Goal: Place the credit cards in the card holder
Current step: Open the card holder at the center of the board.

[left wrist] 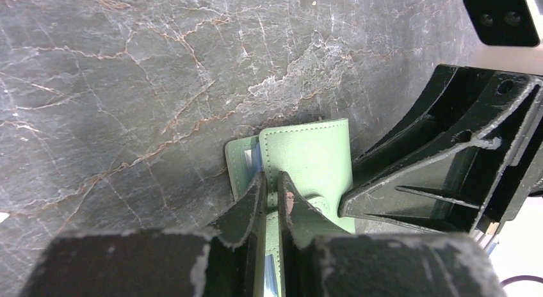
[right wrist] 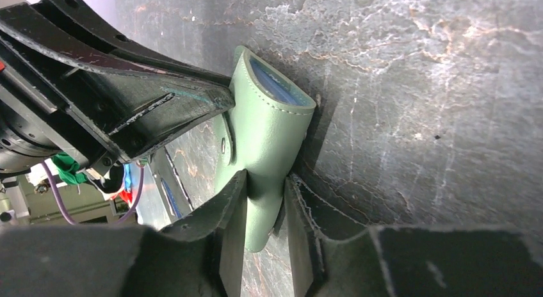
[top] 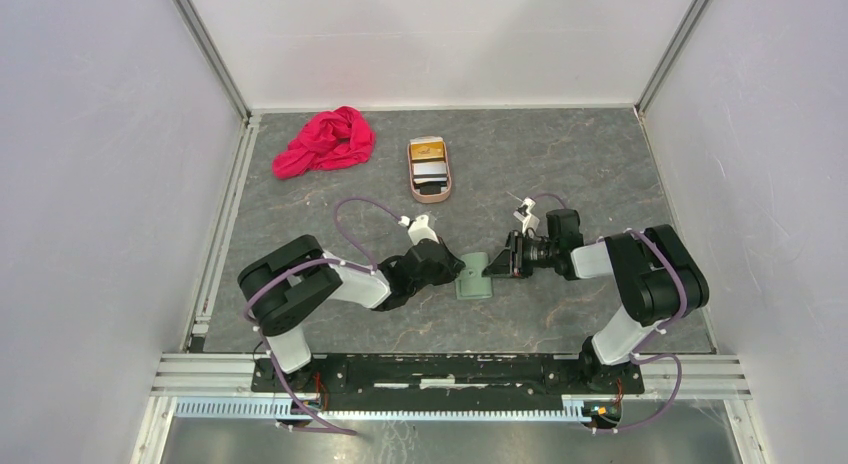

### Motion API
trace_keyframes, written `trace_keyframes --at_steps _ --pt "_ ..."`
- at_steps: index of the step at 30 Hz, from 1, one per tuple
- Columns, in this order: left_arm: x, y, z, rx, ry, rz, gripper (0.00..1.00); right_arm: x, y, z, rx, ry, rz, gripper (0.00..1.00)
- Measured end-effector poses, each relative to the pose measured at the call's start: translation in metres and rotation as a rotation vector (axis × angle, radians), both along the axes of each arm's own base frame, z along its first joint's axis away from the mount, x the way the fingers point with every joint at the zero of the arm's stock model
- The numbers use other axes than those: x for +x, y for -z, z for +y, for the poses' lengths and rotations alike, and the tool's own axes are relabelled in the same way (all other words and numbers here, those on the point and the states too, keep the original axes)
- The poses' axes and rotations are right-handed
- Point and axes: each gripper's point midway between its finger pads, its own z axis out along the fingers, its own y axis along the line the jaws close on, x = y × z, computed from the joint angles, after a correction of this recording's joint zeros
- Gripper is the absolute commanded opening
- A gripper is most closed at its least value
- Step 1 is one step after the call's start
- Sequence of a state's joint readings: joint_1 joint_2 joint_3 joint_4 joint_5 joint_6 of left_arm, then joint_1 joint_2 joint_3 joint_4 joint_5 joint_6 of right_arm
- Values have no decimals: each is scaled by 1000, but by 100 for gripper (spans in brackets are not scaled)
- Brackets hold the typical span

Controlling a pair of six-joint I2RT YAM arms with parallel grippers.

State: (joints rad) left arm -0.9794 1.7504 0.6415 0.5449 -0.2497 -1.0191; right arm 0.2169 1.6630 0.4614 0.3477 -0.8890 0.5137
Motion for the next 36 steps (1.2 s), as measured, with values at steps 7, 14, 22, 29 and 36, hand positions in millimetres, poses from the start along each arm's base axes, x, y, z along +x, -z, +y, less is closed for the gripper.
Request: trace_keyframes --at_steps 7,14,22,29,36 --pt "-3 -4 -2 4 22 -9 38 3 5 -7 -28 14 -1 10" --pt "-10 -69 -12 11 110 -128 47 4 4 -8 -33 10 -14 5" --pt "-19 -106 -14 69 151 -181 45 9 1 -12 -61 40 -38 5" --pt "-35 -100 -54 299 200 -192 37 12 0 -13 -70 51 -51 4" --pt "-35 -63 -40 478 226 -180 30 13 -2 -13 -69 53 -58 4"
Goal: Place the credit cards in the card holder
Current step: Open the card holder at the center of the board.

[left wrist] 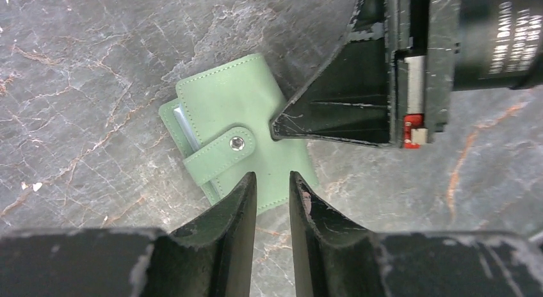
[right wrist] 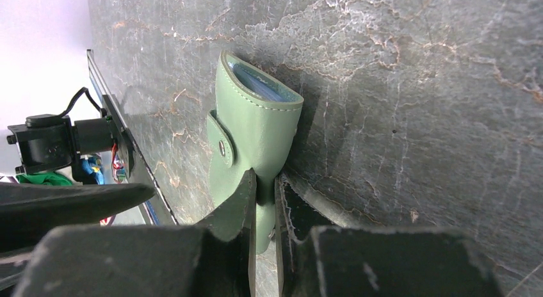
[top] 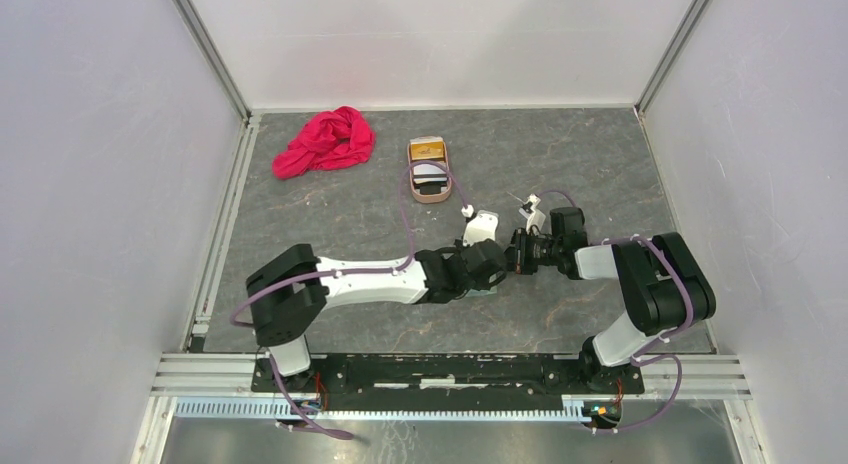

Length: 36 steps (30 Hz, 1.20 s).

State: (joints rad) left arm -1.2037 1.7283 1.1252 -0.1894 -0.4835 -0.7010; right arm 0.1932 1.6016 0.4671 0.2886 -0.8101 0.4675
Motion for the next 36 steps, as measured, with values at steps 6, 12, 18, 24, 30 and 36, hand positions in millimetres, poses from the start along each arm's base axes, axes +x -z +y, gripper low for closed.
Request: trace_keyframes --at_steps 6,12,18,24,30,36 --pt "6 22 -6 95 -1 17 30 0 0 0 0 0 0 4" --pt "11 41 -12 163 -11 30 32 0 0 0 0 0 1 4" --pt "15 50 -4 214 -34 19 33 0 0 0 0 1 1 4" --pt "17 50 0 231 -49 4 33 0 0 0 1 1 2 4" --pt "19 49 2 238 -57 -5 33 0 0 0 1 1 2 4" --pt "20 48 4 249 -52 -35 39 0 0 0 -1 2 1 4"
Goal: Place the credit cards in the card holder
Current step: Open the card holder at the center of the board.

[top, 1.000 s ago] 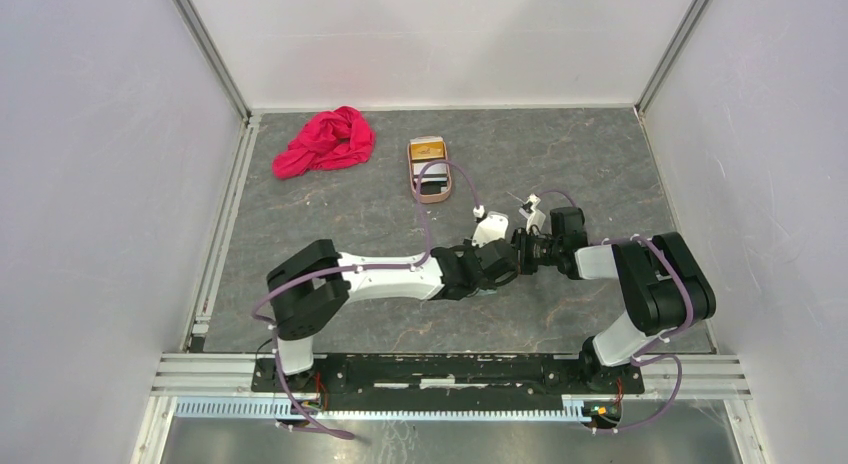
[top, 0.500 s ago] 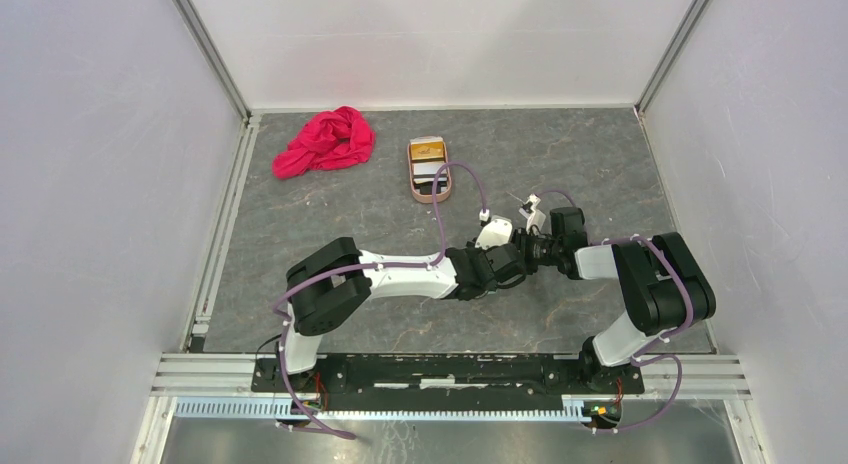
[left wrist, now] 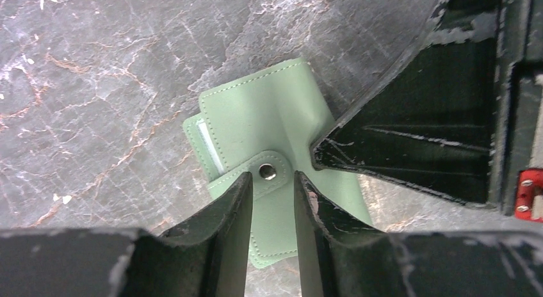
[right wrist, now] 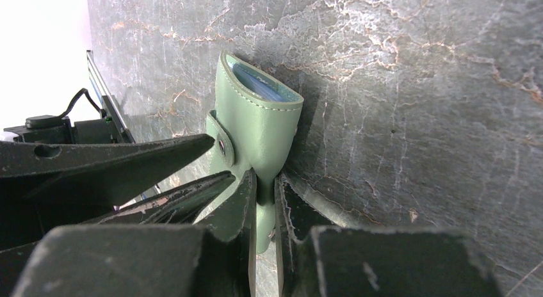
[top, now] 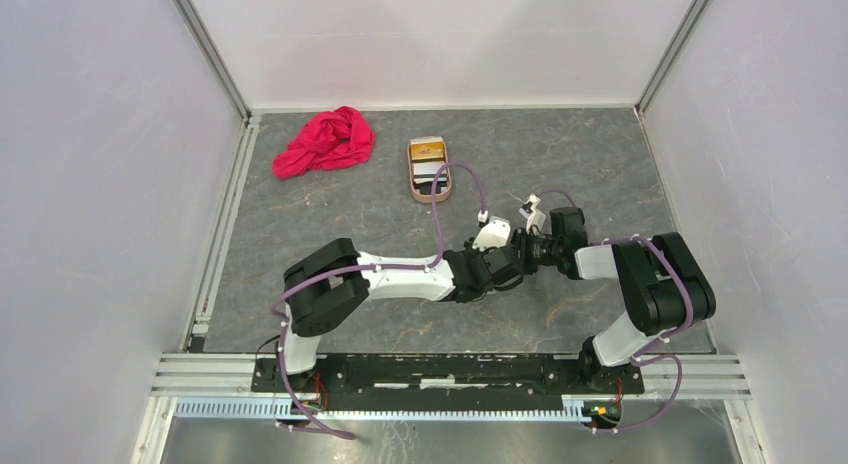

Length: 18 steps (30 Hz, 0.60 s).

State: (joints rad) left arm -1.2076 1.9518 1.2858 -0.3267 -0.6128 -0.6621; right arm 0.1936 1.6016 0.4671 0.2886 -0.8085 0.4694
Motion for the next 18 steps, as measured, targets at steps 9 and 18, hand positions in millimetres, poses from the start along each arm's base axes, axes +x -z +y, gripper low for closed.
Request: trace_keyframes --at_steps 9,18 --pt "1 -2 8 30 7 -21 40 0 0 0 -1 1 0 4" --pt "6 -10 11 53 -10 -42 44 0 0 0 -1 1 0 4"
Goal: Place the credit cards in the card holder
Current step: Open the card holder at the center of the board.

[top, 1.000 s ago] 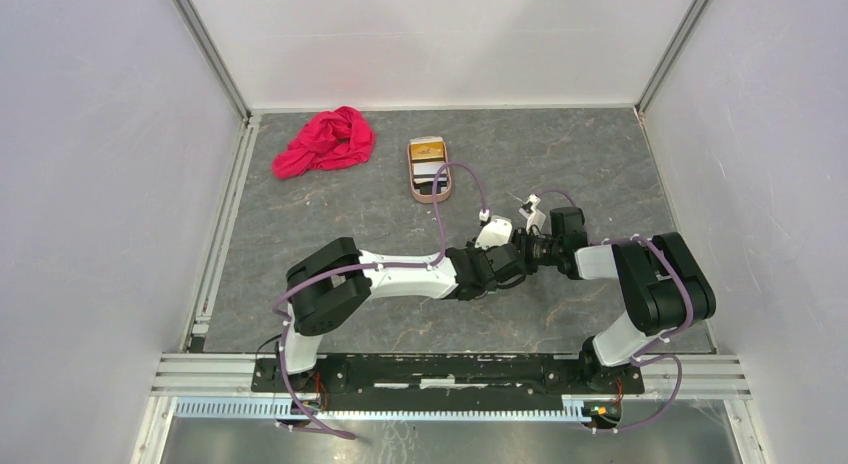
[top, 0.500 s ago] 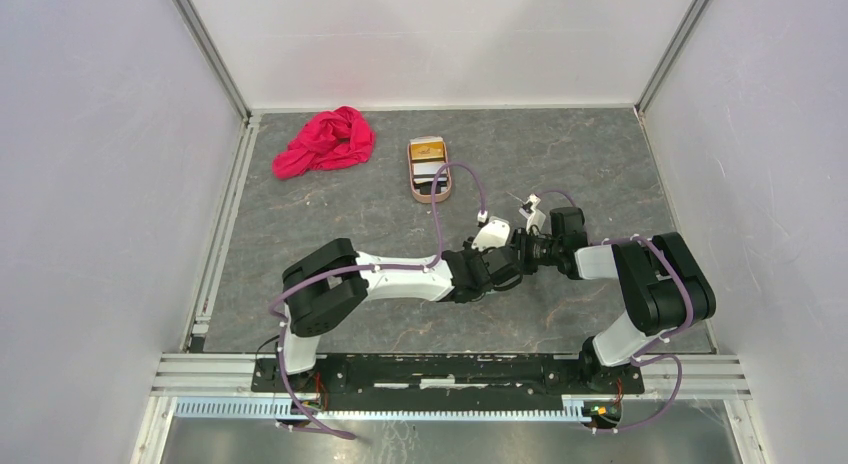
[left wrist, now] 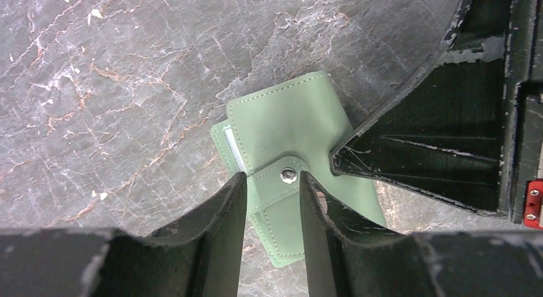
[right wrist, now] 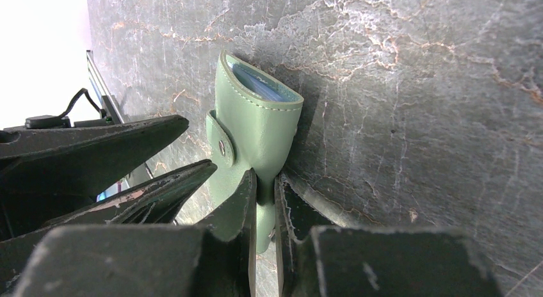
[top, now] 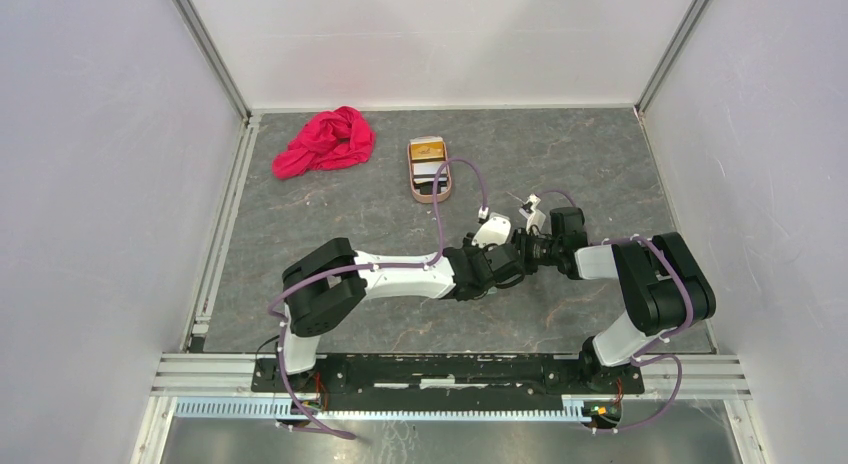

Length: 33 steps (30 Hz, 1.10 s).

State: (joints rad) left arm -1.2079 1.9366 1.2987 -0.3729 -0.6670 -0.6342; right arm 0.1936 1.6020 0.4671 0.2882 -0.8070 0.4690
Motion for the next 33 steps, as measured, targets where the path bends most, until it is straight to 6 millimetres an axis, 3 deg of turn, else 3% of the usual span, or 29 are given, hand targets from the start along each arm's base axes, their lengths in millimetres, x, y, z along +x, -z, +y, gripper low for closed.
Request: trace_keyframes --at_steps 11,33 --pt "6 -1 -7 37 -10 -4 47 0 0 0 1 0 1 4" --pt "1 14 -10 69 6 40 40 -1 1 0 -1 -1 5 4"
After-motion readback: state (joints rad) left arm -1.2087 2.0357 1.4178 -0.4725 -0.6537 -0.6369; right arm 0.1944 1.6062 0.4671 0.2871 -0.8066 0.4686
